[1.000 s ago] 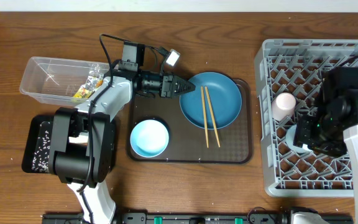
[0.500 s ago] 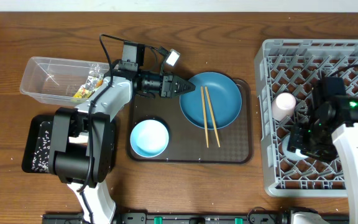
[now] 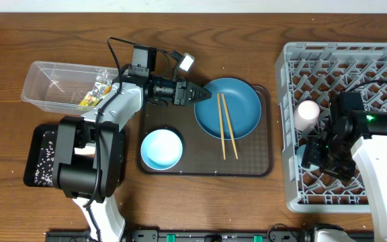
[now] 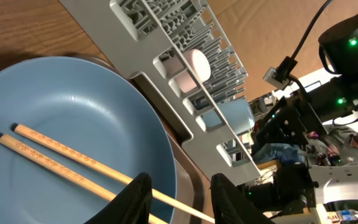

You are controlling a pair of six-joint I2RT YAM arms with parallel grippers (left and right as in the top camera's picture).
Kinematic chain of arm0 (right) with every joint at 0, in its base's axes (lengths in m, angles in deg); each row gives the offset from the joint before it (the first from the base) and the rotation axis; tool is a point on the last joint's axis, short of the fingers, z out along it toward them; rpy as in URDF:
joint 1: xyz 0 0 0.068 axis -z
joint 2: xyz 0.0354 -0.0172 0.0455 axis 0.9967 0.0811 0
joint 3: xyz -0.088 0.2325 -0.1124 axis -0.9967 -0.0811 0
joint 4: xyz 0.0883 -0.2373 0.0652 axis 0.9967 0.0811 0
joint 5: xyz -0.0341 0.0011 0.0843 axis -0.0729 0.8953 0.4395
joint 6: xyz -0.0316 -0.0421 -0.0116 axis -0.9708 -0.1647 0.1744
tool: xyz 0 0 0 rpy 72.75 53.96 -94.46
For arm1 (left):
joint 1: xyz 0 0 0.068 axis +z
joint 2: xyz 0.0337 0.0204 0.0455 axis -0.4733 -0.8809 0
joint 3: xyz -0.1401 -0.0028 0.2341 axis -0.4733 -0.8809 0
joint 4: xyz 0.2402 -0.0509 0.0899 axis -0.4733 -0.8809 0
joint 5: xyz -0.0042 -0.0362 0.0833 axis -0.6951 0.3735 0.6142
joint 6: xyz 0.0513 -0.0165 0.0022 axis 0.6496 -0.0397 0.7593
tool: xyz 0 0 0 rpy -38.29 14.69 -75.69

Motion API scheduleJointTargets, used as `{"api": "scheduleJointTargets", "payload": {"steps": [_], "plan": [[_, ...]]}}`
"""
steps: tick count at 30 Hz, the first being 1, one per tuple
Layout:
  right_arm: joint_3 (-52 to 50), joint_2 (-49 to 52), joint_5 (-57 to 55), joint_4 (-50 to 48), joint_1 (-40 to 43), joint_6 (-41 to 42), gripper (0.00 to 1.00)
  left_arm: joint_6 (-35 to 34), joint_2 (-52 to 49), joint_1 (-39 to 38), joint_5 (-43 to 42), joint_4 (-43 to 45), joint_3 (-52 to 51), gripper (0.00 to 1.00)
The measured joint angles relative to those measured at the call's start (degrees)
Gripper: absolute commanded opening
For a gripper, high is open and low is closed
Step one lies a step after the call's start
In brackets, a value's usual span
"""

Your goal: Sort waste into correct bins and load items into the dishwasher rack

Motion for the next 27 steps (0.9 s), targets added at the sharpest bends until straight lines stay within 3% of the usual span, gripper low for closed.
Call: {"api": "scheduleJointTargets", "payload": {"steps": [6, 11, 14, 27], "plan": [[1.5, 0.0, 0.0, 1.3, 0.0, -0.8, 0.89, 0.0, 0.0, 0.0, 0.0, 0.0, 0.0, 0.39], [9.0, 0.0, 0.1, 3.6, 0.0, -1.4, 0.91, 0.0, 0.0, 0.0, 0.0, 0.0, 0.0, 0.42], [13.7, 0.0, 1.2, 4.0, 0.0, -2.4, 0.99, 0.0, 0.0, 0.0, 0.5, 0.0, 0.0, 0.42], [16.3, -0.2, 6.6, 0.2, 0.0, -4.2, 0.99, -7.0, 0.0, 0.0, 7.4, 0.0, 0.0, 0.41]]}}
